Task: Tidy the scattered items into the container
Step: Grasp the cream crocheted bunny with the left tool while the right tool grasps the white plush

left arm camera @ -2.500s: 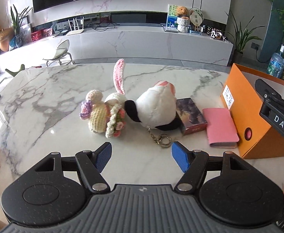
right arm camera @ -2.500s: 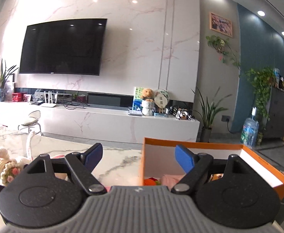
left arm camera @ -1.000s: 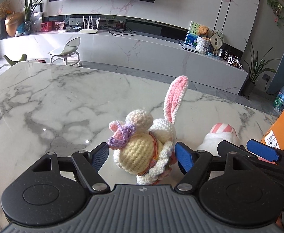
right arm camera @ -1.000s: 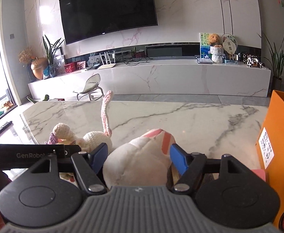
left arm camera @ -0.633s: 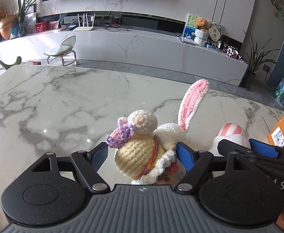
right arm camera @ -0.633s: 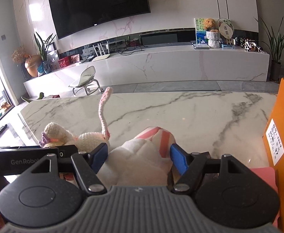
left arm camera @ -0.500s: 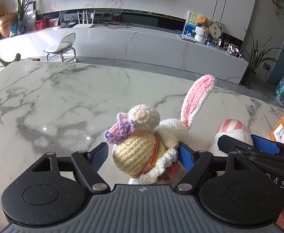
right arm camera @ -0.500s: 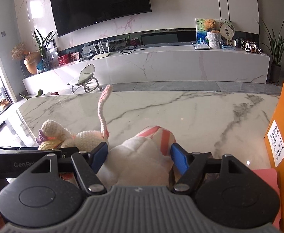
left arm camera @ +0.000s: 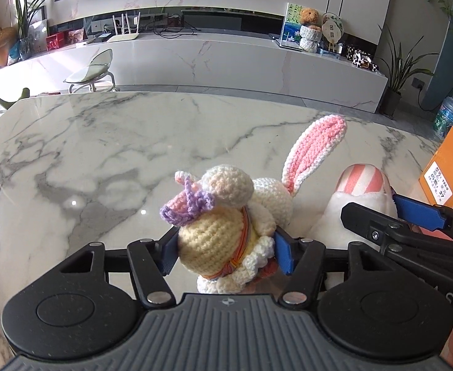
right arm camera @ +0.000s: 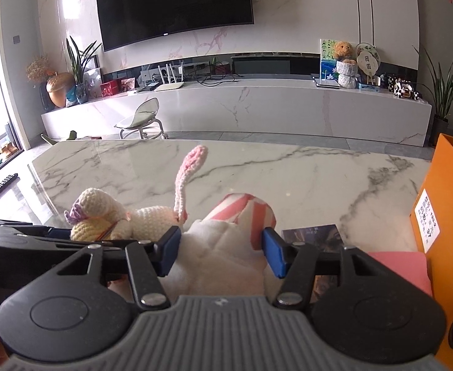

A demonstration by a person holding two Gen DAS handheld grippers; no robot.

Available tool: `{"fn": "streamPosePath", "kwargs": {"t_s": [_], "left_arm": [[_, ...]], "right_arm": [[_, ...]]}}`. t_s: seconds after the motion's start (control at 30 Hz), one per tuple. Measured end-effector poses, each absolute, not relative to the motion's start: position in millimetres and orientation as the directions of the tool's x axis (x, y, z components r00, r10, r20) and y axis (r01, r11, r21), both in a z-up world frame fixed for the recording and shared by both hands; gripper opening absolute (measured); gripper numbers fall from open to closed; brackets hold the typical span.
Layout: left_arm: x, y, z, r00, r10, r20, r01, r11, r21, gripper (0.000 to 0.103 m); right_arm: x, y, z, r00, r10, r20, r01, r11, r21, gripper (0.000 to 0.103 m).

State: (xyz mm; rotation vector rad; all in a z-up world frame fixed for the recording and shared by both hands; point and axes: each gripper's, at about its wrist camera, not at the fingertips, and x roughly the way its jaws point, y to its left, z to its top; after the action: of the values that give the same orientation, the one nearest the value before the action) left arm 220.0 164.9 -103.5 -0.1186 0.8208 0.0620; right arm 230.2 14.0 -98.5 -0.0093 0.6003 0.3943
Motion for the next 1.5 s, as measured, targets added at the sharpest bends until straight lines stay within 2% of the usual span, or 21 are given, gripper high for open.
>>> {"fn": "streamPosePath", "kwargs": {"t_s": [0.4, 0.63, 0.97, 1.07, 1.1, 1.27, 1.37, 1.5], "left_arm": [[136, 132, -100, 0.658, -0.065, -0.75, -0.08, 0.984, -0.156, 0.07], [108, 111, -96, 0.647, -0.078, -0.758, -0.044, 0.989, -0.139, 0.07], [89, 99, -98, 0.643, -0.045, -0.765, -0.07, 0.991, -0.117, 0.072], [87, 99, -99, 0.649, -0.037, -0.759, -0.073, 0.991, -0.111, 0.074], [87, 100, -100, 0.652, -0.036, -0.758, -0.073, 0.991, -0.109, 0.075], [88, 102, -100, 0.662, -0.029, -0.749, -0.071, 0.992, -0.101, 0.078], [85, 101, -101, 0.669, -0.032, -0.743, -0.066, 0.993, -0.102, 0.079], [85, 103, -102, 0.674, -0.042, -0.737, -0.059, 0.992, -0.11, 0.078]], "right_arm": [[145, -22, -84, 0.749, 0.318, -0.581, -0.331, 0.94, 0.087, 0.054], [109, -46, -82, 0.743, 0.28, -0.607, -0.277, 0.955, 0.102, 0.054], [88, -58, -82, 0.746, 0.247, -0.618, -0.224, 0.968, 0.115, 0.055], [86, -59, -84, 0.745, 0.239, -0.622, -0.208, 0.97, 0.124, 0.057], [85, -60, -85, 0.747, 0.236, -0.622, -0.2, 0.971, 0.128, 0.063], [89, -67, -89, 0.739, 0.235, -0.632, -0.164, 0.972, 0.17, 0.075], [94, -71, -94, 0.712, 0.267, -0.65, -0.144, 0.961, 0.236, 0.081], [99, -77, -103, 0.652, 0.347, -0.675, -0.114, 0.924, 0.364, 0.084]]}}
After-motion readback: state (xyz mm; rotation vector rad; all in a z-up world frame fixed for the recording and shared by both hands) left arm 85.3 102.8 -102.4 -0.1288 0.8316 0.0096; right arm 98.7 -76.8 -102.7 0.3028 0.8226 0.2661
